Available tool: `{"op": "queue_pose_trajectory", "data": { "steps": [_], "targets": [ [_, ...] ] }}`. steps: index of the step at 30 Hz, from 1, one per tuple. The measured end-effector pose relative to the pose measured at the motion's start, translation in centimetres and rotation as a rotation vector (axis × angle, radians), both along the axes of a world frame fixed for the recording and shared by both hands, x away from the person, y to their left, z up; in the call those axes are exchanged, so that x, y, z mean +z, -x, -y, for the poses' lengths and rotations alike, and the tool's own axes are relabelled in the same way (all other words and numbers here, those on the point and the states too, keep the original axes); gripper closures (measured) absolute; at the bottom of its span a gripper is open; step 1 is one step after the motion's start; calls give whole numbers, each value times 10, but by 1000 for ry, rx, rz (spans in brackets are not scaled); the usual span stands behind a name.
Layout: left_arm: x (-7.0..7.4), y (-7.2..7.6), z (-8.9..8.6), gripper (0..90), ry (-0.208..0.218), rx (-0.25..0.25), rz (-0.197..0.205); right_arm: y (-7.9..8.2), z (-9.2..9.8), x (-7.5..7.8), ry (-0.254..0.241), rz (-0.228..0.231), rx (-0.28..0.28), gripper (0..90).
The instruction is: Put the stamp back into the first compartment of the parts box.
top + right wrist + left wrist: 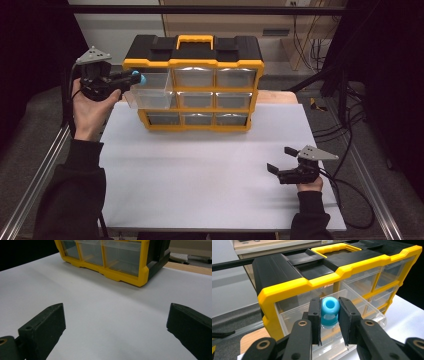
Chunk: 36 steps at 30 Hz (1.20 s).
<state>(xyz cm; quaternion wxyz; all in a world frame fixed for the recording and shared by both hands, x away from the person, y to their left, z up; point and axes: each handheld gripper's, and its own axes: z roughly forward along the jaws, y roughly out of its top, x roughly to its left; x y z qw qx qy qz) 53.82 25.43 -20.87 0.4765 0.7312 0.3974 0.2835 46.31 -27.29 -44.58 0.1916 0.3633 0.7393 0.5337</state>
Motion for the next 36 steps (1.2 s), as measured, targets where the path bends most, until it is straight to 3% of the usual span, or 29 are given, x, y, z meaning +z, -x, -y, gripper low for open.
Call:
{"op": "queue_pose_trajectory", "data": {
  "steps": [28, 36],
  "targets": [
    [-17, -15, 2, 719, -19, 35, -56, 0, 0, 0, -1, -3, 1, 25],
    [-15, -9, -1, 542, 21, 26, -16, 0, 0, 0, -2, -1, 1, 25]
  ]
}}
